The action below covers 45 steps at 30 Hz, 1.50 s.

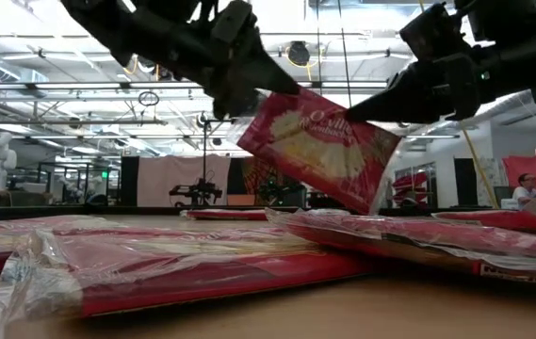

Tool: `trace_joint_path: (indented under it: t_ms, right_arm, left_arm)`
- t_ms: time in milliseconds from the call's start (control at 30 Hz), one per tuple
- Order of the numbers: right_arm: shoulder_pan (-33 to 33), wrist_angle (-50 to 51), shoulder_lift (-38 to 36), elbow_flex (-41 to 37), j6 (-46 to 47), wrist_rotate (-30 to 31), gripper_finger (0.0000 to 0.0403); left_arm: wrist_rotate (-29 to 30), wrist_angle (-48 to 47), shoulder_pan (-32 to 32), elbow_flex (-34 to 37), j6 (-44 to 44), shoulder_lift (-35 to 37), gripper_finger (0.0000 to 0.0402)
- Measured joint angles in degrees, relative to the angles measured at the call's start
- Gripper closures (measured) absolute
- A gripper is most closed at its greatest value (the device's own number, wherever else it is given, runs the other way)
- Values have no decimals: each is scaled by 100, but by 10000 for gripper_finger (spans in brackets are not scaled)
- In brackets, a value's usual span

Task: Sort popcorn bags into baskets
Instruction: Put the red popcorn bag into the orange bin

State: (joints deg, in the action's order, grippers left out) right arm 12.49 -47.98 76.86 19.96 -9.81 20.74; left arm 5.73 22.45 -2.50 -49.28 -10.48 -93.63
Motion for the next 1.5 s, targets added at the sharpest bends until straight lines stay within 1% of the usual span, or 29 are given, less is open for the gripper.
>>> trace_joint_path:
  t_ms: [33,100,200,300,333,367,433,500,567,633,733,800,933,1067,1267,1333,1433,1500]
  right_arm:
    - [0,-15,0,16,-8,3,403]
    - [1,-15,0,25,-3,3,403]
    - [0,-16,0,25,232,10,403]
    - [0,-18,0,25,454,10,403]
    - [0,-19,0,23,500,3,402]
    - [0,-36,-1,24,554,11,398]
    - [0,-48,-7,25,750,21,386]
    - [0,-49,-4,23,977,21,365]
    - [0,-104,-4,25,1193,17,338]
    - [0,-104,-4,23,1362,17,306]
    - [0,-133,-4,23,1526,16,261]
    - [0,-140,-4,23,1567,16,234]
    - [0,-155,-4,23,1730,14,198]
    - [36,-202,-4,18,1802,3,179]
    - [193,-512,147,16,1721,-2,175]
    - [227,-789,317,50,1610,1,175]
    - [240,-931,555,128,1370,2,174]
    - [236,-1092,673,229,1242,8,174]
  left_arm:
    - [-27,33,19,0,13,-40,124]
    - [-44,174,58,7,110,-101,164]
    - [-163,187,65,4,341,-102,247]
    - [-426,161,70,4,521,-83,347]
    - [-505,151,88,4,535,-58,372]
    - [-560,152,115,4,520,-47,381]
    - [-604,65,139,4,408,17,378]
    - [-594,-290,137,11,393,222,370]
    - [-596,-540,116,0,391,427,370]
    - [-589,-1096,61,5,391,725,377]
    - [-557,-1623,-87,5,391,1158,384]
    - [-339,-2048,-246,7,383,1470,384]
    - [514,-2413,-692,7,321,1945,375]
    - [1213,-2391,-1171,7,307,2234,372]
    - [2076,-1943,-1689,7,531,2329,370]
    - [2114,-1642,-1765,7,788,2314,369]
    - [1946,-1045,-1773,7,1130,2243,368]
    - [1865,-864,-1767,7,1209,2243,368]
